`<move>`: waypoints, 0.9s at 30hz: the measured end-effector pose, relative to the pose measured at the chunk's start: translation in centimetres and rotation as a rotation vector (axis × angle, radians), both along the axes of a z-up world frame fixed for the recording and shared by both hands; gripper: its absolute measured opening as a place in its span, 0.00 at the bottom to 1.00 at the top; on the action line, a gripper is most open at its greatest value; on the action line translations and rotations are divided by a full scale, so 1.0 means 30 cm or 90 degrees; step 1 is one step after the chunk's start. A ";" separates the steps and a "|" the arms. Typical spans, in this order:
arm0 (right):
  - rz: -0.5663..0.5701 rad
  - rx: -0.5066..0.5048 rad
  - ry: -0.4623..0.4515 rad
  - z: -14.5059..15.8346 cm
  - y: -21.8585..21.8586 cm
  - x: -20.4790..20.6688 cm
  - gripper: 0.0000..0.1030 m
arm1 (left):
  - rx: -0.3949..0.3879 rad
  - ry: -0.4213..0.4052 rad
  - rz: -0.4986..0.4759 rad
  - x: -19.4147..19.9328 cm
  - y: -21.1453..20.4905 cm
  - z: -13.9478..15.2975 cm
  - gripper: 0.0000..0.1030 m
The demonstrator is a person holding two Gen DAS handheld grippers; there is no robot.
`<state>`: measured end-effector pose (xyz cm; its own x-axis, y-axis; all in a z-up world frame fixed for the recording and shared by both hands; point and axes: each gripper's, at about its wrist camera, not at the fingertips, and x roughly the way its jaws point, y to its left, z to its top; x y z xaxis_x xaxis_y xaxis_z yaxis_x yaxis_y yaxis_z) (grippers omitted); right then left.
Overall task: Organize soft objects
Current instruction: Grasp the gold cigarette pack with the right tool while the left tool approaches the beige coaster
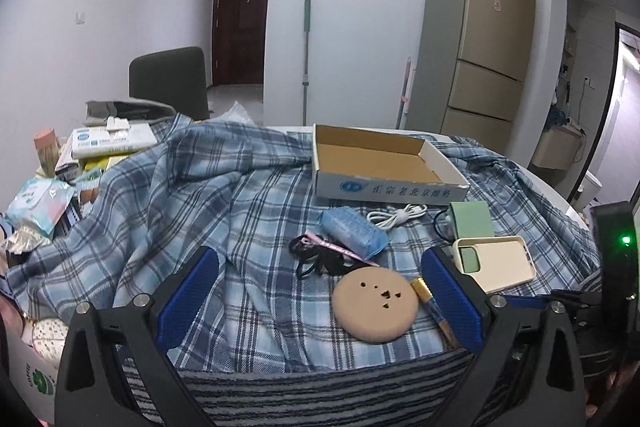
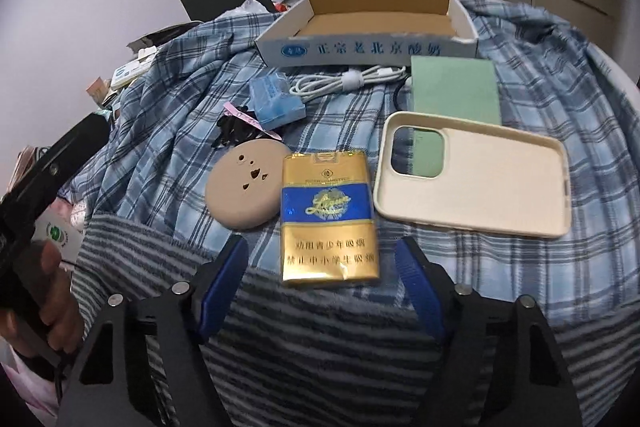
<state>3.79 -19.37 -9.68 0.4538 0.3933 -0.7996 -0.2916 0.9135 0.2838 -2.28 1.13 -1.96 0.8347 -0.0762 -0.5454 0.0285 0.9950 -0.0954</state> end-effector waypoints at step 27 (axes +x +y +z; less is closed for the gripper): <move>-0.092 -0.068 -0.223 0.161 -0.082 -0.064 0.50 | 0.032 0.113 -0.151 0.094 -0.095 -0.045 0.90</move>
